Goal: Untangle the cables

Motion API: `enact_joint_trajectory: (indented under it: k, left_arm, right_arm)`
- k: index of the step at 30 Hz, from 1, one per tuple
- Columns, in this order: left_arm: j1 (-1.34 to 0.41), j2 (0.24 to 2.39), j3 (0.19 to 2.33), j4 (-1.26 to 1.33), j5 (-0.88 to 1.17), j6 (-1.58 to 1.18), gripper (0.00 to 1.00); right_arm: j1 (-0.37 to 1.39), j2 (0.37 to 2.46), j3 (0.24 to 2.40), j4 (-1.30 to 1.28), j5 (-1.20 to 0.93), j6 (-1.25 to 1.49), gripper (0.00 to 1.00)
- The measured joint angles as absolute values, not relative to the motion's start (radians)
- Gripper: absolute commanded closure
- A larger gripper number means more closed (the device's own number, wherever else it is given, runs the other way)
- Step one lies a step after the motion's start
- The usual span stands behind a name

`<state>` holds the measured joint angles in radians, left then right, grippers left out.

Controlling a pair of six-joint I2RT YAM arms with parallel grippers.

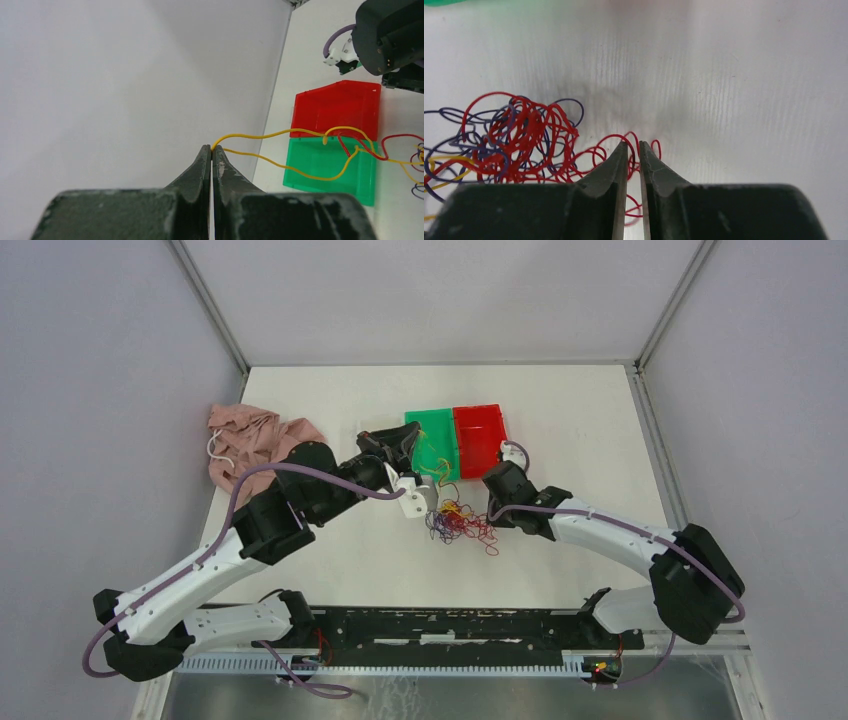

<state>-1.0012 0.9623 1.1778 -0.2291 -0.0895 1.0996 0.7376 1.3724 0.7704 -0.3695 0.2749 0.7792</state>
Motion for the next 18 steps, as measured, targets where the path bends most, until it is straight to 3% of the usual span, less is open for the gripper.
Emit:
enact_joint_trajectory:
  k: [3, 6, 18]
  left_arm:
    - [-1.001, 0.952, 1.172, -0.229, -0.063, 1.094, 0.97]
    - [-1.001, 0.937, 1.140, -0.218, -0.043, 1.095, 0.97]
    - [-1.001, 0.944, 1.135, -0.178, 0.018, 1.097, 0.95]
  right_arm:
    - [0.738, 1.311, 0.772, -0.385, 0.275, 0.757, 0.39]
    - [0.738, 1.205, 0.793, -0.410, 0.273, 0.700, 0.21]
    - [0.738, 0.893, 0.836, -0.203, 0.086, 0.458, 0.09]
